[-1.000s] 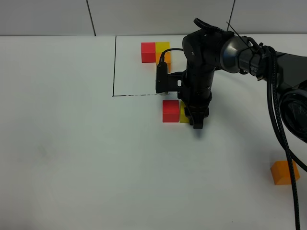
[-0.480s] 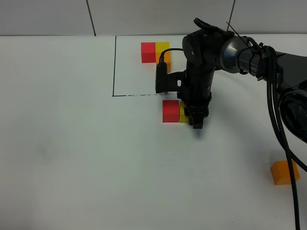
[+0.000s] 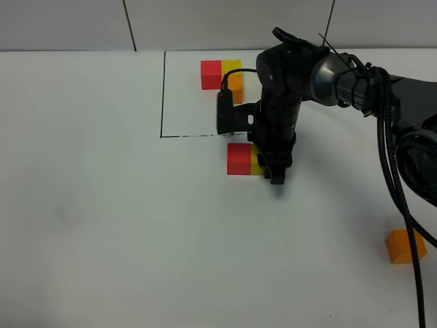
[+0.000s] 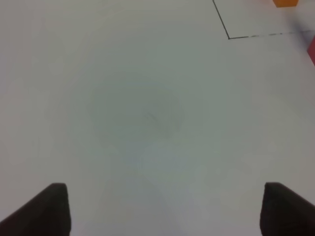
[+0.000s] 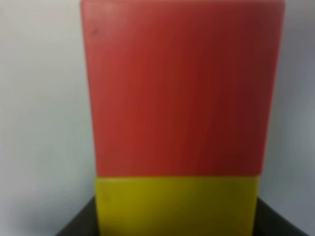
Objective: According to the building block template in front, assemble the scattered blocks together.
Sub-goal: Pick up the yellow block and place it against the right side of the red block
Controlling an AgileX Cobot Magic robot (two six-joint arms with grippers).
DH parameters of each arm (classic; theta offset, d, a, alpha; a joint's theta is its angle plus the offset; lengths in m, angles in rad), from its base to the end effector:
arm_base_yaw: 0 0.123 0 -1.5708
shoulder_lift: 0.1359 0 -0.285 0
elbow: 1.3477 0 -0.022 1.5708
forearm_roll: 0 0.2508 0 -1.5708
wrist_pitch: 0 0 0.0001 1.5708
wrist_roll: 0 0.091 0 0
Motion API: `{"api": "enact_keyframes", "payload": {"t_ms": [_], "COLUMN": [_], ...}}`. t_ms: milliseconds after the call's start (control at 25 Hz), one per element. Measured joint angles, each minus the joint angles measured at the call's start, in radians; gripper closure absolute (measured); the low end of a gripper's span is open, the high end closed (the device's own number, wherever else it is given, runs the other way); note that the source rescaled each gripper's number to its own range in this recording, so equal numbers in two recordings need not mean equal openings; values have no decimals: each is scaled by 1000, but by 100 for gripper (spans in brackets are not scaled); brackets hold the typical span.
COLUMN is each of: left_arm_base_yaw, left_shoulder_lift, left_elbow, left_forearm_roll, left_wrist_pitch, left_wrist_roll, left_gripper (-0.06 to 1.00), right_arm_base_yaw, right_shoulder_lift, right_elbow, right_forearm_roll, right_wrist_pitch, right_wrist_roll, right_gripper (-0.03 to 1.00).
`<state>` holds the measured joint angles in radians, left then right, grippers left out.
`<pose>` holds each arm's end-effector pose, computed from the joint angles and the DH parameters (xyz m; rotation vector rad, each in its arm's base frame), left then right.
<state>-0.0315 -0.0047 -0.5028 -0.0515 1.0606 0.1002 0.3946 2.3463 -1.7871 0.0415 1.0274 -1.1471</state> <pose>-0.0061 -0.0039 0.2781 0.1365 2.0311 -0.0184 0.4281 0.1818 0.1124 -2.1111 2.2178 0.0115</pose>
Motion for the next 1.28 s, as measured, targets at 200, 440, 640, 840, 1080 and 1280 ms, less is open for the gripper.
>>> {"api": "enact_keyframes", "payload": {"t_ms": [200, 440, 640, 840, 1080, 1280], "left_arm_base_yaw": [0, 0, 0, 0, 0, 0], "left_shoulder_lift": [0, 0, 0, 0, 0, 0], "left_elbow": [0, 0, 0, 0, 0, 0], "left_forearm_roll": [0, 0, 0, 0, 0, 0], "left_wrist_pitch": [0, 0, 0, 0, 0, 0], "left_wrist_roll": [0, 0, 0, 0, 0, 0], "left_gripper": [23, 23, 23, 23, 23, 23], "right_arm_base_yaw": [0, 0, 0, 0, -5, -17], "right_shoulder_lift": [0, 0, 0, 0, 0, -3], "right_elbow": [0, 0, 0, 0, 0, 0], "right_forearm_roll": [-2, -2, -5, -6, 3, 25], "right_wrist_pitch": [0, 4, 5, 5, 1, -30], "right_wrist_roll": [-1, -66, -75, -79, -78, -6], "right_gripper": [97, 97, 97, 97, 95, 48]}}
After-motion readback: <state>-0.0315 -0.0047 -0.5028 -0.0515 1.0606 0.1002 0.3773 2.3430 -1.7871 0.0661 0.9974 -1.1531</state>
